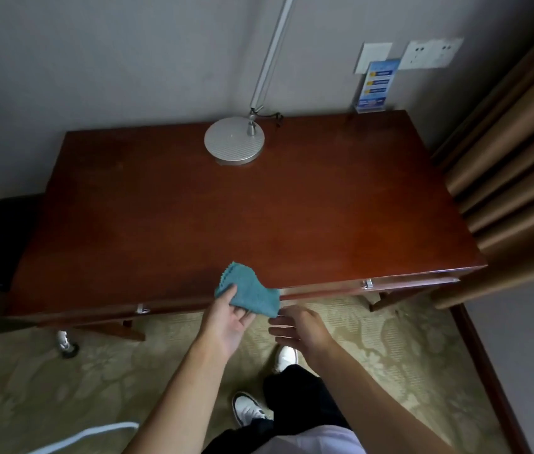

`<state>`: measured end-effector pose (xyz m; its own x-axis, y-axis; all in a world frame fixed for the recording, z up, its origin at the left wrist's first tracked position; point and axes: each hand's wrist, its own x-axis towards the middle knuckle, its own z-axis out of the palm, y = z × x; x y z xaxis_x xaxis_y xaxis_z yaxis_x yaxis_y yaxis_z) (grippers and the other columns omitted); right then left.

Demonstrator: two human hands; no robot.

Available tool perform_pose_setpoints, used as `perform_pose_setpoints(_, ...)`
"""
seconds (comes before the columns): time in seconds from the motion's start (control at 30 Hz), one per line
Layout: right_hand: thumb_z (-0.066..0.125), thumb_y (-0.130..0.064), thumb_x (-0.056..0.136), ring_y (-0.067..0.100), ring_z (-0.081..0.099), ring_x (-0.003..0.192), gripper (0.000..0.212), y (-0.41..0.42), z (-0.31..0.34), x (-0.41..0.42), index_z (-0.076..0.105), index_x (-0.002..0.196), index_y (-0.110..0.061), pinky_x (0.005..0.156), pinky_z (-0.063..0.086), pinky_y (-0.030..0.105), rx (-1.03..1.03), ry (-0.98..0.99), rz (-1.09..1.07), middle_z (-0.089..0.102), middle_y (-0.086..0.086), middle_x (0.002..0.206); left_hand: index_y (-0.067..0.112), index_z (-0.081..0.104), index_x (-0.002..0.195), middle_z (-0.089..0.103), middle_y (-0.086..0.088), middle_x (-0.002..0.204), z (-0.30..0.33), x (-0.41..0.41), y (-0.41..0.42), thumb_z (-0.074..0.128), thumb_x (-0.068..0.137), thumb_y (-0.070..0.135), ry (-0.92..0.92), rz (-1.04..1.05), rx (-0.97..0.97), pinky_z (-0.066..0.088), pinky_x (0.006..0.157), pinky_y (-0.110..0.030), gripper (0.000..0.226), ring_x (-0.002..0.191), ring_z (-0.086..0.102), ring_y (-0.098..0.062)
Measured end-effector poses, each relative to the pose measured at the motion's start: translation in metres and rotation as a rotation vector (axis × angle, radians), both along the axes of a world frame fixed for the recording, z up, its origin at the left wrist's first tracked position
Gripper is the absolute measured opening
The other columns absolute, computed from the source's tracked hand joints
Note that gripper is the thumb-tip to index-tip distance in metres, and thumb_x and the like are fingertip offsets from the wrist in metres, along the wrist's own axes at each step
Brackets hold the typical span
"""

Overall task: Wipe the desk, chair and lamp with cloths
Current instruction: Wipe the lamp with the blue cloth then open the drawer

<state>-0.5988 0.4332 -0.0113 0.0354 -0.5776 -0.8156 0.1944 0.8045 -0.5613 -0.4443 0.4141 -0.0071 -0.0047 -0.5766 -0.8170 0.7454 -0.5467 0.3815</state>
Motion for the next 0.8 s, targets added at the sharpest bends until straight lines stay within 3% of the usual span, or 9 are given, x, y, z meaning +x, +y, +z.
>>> perform_pose_setpoints(0.2,0.050,-0.014,0.097,0.029,0.068,0.078,0.018,0.005,-0.002,-0.047,0.062,0.108,-0.005,0.068,0.054,0.032,-0.014,-0.012,-0.016,0.071,0.014,0.092,0.016,0.058,0.108,0.067,-0.009,0.106,0.010,-0.041,0.025,0.053,0.100,0.021,-0.033,-0.001,0.006,0.052,0.074,-0.039,0.010,0.097,0.065,-0.022)
perform_pose_setpoints(0.4,0.051,-0.017,0.098,0.026,0.071,0.080,0.026,-0.004,-0.005,-0.049,0.064,0.115,-0.002,0.067,0.055,0.031,-0.031,-0.069,0.164,0.073,0.013,0.092,0.015,0.060,0.111,0.069,-0.012,0.109,0.021,-0.057,0.040,0.057,0.097,0.024,-0.067,0.180,-0.008,0.053,0.073,-0.039,0.016,0.101,0.066,-0.026)
perform_pose_setpoints(0.53,0.051,-0.019,0.100,0.026,0.070,0.080,0.026,-0.007,-0.002,-0.021,0.063,0.117,-0.003,0.071,0.055,0.033,-0.022,-0.089,0.271,0.072,0.012,0.093,0.015,0.061,0.113,0.071,-0.010,0.108,0.028,-0.037,0.058,0.054,0.099,0.025,-0.097,0.301,-0.019,0.052,0.073,-0.039,0.018,0.101,0.066,-0.024)
perform_pose_setpoints(0.73,0.047,-0.017,0.100,0.025,0.068,0.077,0.025,-0.005,0.000,0.060,0.059,0.120,-0.005,0.067,0.054,0.032,-0.013,-0.078,0.418,0.071,0.014,0.100,0.015,0.060,0.115,0.066,-0.011,0.118,0.034,0.040,0.084,0.048,0.103,0.025,-0.125,0.449,-0.060,0.046,0.094,-0.043,0.020,0.107,0.062,-0.025)
perform_pose_setpoints(0.8,0.046,-0.018,0.101,0.025,0.067,0.078,0.024,-0.007,-0.004,0.086,0.058,0.119,-0.007,0.066,0.053,0.032,0.003,-0.039,0.445,0.071,0.015,0.106,0.014,0.060,0.115,0.066,-0.011,0.118,0.034,0.065,0.089,0.048,0.103,0.025,-0.132,0.470,-0.066,0.047,0.094,-0.043,0.021,0.108,0.062,-0.026)
